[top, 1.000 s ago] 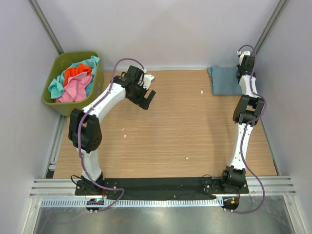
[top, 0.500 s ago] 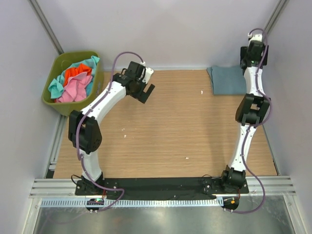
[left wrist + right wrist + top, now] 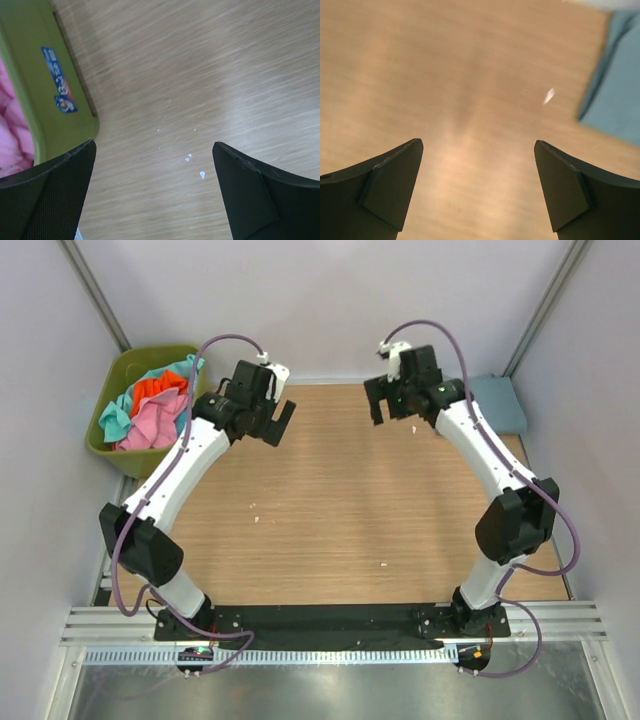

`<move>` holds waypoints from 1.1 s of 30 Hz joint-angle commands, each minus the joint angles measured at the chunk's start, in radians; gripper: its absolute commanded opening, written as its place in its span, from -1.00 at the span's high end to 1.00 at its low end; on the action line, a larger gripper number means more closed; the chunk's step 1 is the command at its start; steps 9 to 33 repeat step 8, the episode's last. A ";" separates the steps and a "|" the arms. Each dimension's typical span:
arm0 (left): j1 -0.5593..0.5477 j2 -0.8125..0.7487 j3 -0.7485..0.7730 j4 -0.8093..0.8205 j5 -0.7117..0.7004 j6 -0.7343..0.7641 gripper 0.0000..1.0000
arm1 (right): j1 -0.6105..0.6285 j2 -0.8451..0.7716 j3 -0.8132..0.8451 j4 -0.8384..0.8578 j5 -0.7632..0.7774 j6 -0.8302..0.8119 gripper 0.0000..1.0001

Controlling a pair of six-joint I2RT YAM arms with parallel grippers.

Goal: Fold and stack the t-shirts
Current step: Neatly place the folded tshirt to the corner

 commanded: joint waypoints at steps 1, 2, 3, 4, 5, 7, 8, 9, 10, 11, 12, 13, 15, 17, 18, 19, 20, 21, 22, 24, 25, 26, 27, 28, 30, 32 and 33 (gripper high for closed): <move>0.029 -0.082 -0.073 -0.011 -0.112 -0.022 -0.99 | 0.040 -0.146 -0.074 -0.106 0.087 0.055 -0.99; 0.040 -0.102 -0.079 -0.006 -0.115 -0.014 -0.99 | 0.057 -0.162 -0.070 -0.116 0.080 0.054 -0.99; 0.051 -0.106 -0.083 -0.002 -0.130 -0.013 -0.99 | 0.065 -0.174 -0.061 -0.145 0.077 0.060 -0.99; 0.073 -0.109 -0.079 0.006 -0.149 -0.007 -0.99 | 0.068 -0.193 -0.051 -0.162 0.069 0.065 -1.00; 0.090 -0.113 -0.074 0.004 -0.144 -0.005 -0.99 | 0.070 -0.199 -0.035 -0.175 0.046 0.062 -0.99; 0.138 -0.120 -0.073 0.015 -0.115 0.007 -0.99 | 0.077 -0.217 -0.053 -0.179 0.049 0.057 -0.99; 0.158 -0.132 -0.085 0.027 -0.103 0.012 -0.99 | 0.077 -0.222 -0.067 -0.173 0.061 0.055 -0.99; 0.158 -0.132 -0.085 0.027 -0.103 0.012 -0.99 | 0.077 -0.222 -0.067 -0.173 0.061 0.055 -0.99; 0.158 -0.132 -0.085 0.027 -0.103 0.012 -0.99 | 0.077 -0.222 -0.067 -0.173 0.061 0.055 -0.99; 0.158 -0.132 -0.085 0.027 -0.103 0.012 -0.99 | 0.077 -0.222 -0.067 -0.173 0.061 0.055 -0.99; 0.158 -0.132 -0.085 0.027 -0.103 0.012 -0.99 | 0.077 -0.222 -0.067 -0.173 0.061 0.055 -0.99; 0.158 -0.132 -0.085 0.027 -0.103 0.012 -0.99 | 0.077 -0.222 -0.067 -0.173 0.061 0.055 -0.99; 0.158 -0.132 -0.085 0.027 -0.103 0.012 -0.99 | 0.077 -0.222 -0.067 -0.173 0.061 0.055 -0.99; 0.158 -0.132 -0.085 0.027 -0.103 0.012 -0.99 | 0.077 -0.222 -0.067 -0.173 0.061 0.055 -0.99; 0.158 -0.132 -0.085 0.027 -0.103 0.012 -0.99 | 0.077 -0.222 -0.067 -0.173 0.061 0.055 -0.99; 0.158 -0.132 -0.085 0.027 -0.103 0.012 -0.99 | 0.077 -0.222 -0.067 -0.173 0.061 0.055 -0.99; 0.158 -0.132 -0.085 0.027 -0.103 0.012 -0.99 | 0.077 -0.222 -0.067 -0.173 0.061 0.055 -0.99; 0.158 -0.132 -0.085 0.027 -0.103 0.012 -0.99 | 0.077 -0.222 -0.067 -0.173 0.061 0.055 -0.99; 0.158 -0.132 -0.085 0.027 -0.103 0.012 -0.99 | 0.077 -0.222 -0.067 -0.173 0.061 0.055 -0.99; 0.158 -0.132 -0.085 0.027 -0.103 0.012 -0.99 | 0.077 -0.222 -0.067 -0.173 0.061 0.055 -0.99; 0.158 -0.132 -0.085 0.027 -0.103 0.012 -0.99 | 0.077 -0.222 -0.067 -0.173 0.061 0.055 -0.99; 0.158 -0.132 -0.085 0.027 -0.103 0.012 -0.99 | 0.077 -0.222 -0.067 -0.173 0.061 0.055 -0.99; 0.158 -0.132 -0.085 0.027 -0.103 0.012 -0.99 | 0.077 -0.222 -0.067 -0.173 0.061 0.055 -0.99; 0.158 -0.132 -0.085 0.027 -0.103 0.012 -0.99 | 0.077 -0.222 -0.067 -0.173 0.061 0.055 -0.99; 0.158 -0.132 -0.085 0.027 -0.103 0.012 -0.99 | 0.077 -0.222 -0.067 -0.173 0.061 0.055 -0.99; 0.158 -0.132 -0.085 0.027 -0.103 0.012 -0.99 | 0.077 -0.222 -0.067 -0.173 0.061 0.055 -0.99; 0.158 -0.132 -0.085 0.027 -0.103 0.012 -0.99 | 0.077 -0.222 -0.067 -0.173 0.061 0.055 -0.99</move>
